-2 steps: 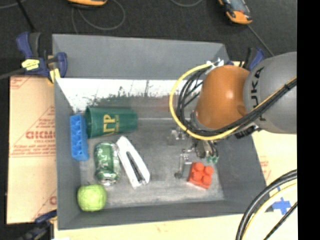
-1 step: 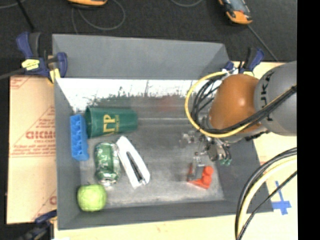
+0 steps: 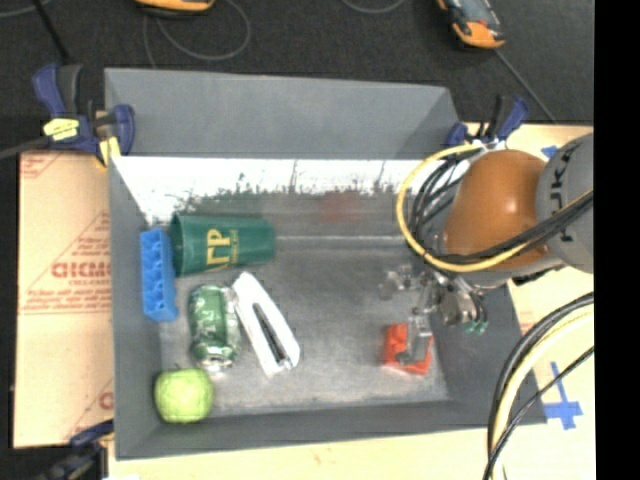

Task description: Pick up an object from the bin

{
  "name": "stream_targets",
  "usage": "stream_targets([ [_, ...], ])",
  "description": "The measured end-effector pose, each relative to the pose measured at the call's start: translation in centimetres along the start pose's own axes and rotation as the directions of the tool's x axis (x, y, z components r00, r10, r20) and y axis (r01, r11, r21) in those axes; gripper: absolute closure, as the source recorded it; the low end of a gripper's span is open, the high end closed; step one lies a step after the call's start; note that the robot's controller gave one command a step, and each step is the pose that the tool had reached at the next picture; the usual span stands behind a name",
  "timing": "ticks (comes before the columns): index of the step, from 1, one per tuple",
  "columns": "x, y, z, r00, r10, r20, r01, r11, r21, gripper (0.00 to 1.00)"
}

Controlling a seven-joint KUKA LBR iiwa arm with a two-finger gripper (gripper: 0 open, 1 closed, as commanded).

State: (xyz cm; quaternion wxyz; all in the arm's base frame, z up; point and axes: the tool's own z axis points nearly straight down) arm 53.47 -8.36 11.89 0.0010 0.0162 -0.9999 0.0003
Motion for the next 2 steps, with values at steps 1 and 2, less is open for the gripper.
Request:
stream_targets([
  [1, 1.1, -2.5, -1.0, 0.999, 0.055, 0.005, -0.055, 0.999, -0.001, 0.0],
  [2, 1.2, -3.0, 3.6, 0.999, -0.042, 0.009, 0.042, 0.999, 0.002, 0.0],
])
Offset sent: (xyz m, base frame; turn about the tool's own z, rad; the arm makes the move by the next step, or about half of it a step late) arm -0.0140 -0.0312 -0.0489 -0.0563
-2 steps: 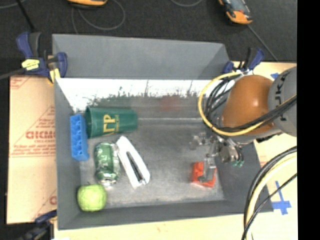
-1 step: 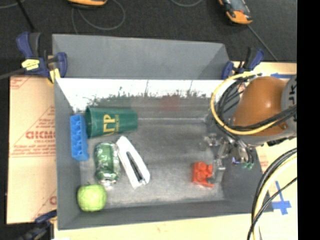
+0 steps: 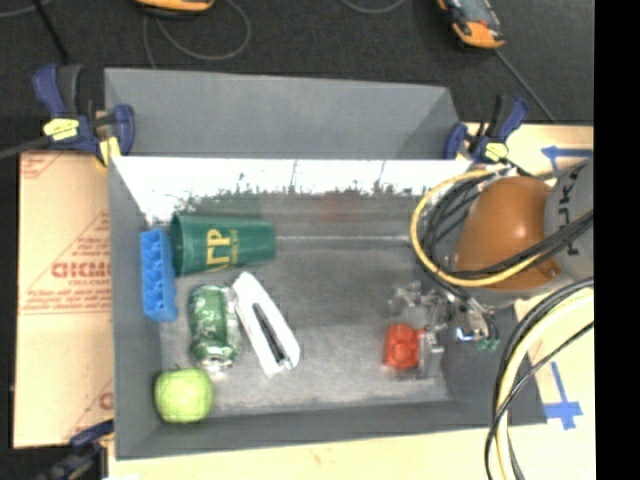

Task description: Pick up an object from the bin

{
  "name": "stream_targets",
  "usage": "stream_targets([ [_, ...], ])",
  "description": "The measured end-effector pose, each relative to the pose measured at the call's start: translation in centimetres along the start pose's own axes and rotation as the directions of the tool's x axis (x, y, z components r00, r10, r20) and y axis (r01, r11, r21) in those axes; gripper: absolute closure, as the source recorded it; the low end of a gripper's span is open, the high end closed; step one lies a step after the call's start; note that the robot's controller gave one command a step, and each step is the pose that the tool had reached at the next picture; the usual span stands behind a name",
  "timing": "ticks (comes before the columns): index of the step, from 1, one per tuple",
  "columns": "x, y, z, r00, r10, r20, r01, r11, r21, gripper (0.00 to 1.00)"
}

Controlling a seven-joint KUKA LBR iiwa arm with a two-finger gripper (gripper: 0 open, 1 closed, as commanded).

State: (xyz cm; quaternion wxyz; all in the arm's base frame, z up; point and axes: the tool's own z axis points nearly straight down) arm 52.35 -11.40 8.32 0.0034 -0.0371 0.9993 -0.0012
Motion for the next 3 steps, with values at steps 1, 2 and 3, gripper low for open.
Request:
stream_targets([
  [1, 1.44, -0.41, 1.02, 0.973, 0.229, 0.002, -0.229, 0.973, -0.002, 1.0],
  [2, 1.44, -0.41, 1.02, 0.973, 0.229, 0.002, -0.229, 0.973, -0.002, 1.0],
  [3, 1.42, -0.4, 0.92, 0.974, 0.228, 0.002, -0.228, 0.974, -0.002, 1.0],
])
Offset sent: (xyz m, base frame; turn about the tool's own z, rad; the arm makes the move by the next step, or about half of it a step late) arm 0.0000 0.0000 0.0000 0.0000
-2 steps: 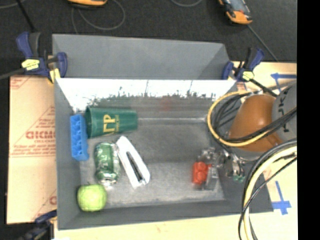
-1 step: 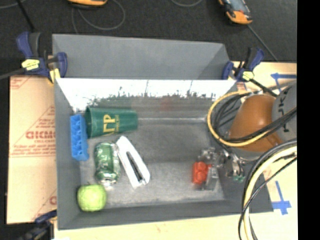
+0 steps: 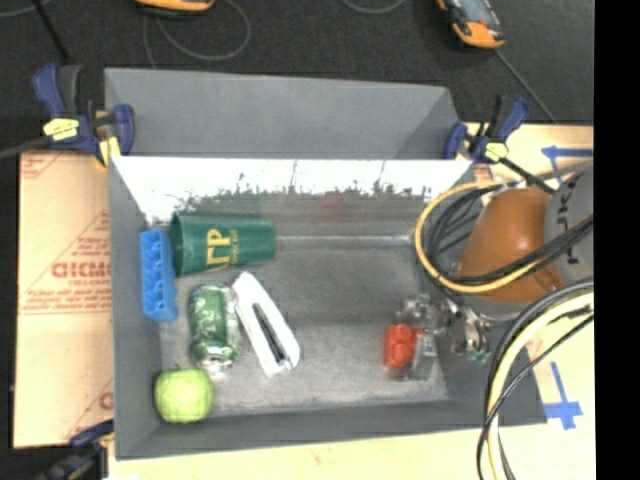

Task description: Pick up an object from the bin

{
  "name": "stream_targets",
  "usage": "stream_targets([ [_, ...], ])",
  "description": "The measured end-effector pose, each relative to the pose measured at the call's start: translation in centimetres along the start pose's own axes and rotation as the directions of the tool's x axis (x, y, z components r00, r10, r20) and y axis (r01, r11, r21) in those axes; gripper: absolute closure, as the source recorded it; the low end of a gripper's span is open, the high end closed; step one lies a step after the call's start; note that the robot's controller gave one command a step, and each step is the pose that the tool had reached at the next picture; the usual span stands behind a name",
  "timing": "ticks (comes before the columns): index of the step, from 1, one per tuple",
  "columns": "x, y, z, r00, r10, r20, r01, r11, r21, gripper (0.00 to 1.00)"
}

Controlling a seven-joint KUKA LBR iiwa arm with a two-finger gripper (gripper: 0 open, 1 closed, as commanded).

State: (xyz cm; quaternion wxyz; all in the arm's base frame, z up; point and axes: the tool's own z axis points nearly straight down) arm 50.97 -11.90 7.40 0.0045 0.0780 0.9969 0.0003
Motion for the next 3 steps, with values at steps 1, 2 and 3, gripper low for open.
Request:
stream_targets([
  [1, 0.0, 0.0, -0.2, 1.0, 0.0, 0.0, 0.0, 1.0, 0.0, 1.0],
  [2, 0.0, 0.0, -0.6, 1.0, -0.001, -0.005, 0.001, 1.0, 0.0, 1.0],
  [3, 0.3, 0.0, -2.4, 1.0, -0.001, -0.015, 0.001, 1.0, -0.001, 1.0],
])
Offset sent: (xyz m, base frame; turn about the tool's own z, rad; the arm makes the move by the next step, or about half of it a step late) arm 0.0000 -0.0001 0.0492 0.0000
